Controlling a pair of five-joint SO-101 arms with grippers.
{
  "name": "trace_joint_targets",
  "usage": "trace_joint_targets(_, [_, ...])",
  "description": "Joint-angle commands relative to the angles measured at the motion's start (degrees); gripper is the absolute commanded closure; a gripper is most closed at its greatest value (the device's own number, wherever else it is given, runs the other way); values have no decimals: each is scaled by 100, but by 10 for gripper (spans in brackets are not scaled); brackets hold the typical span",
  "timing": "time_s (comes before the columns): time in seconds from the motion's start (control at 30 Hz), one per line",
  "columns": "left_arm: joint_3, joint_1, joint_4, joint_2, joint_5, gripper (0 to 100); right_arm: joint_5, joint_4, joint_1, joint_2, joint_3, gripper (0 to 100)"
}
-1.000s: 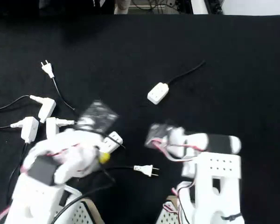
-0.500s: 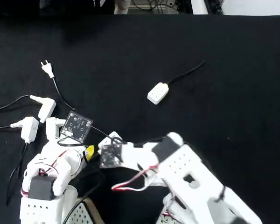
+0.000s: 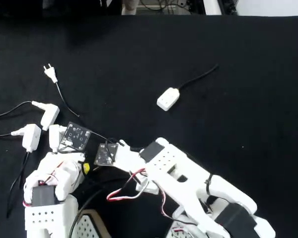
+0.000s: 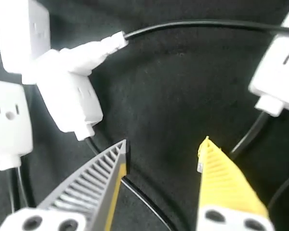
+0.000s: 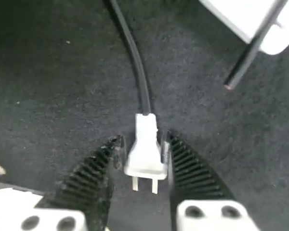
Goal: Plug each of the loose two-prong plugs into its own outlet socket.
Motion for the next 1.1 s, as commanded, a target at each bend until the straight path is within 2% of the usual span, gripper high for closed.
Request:
trace_joint_targets(0.0, [-4,-75,-114,-35,-53,762,360,53,369,-13,-48,864])
trace_joint_targets(0.27, [101,-119,-114,-35,-53,762,1064,492,527,31,-365,866])
trace_joint_targets(0.4, [119,-92,-123,-35,-53,762,1055,484,229,31,-251,868])
trace_joint_targets(0.5, [119,-84,-123,-35,-53,762,756,237,18,31,-66,868])
trace_joint_targets(0.73, [119,-84,-123,-35,-62,762,686,44,-26,31,189,869])
trace_joint_targets(0.93, [119,-92,-123,-35,-62,762,668,44,-26,40,224,977])
trace_joint_targets(1.07, [127,-101,-123,-35,-62,762,686,-316,-9,330,382,972])
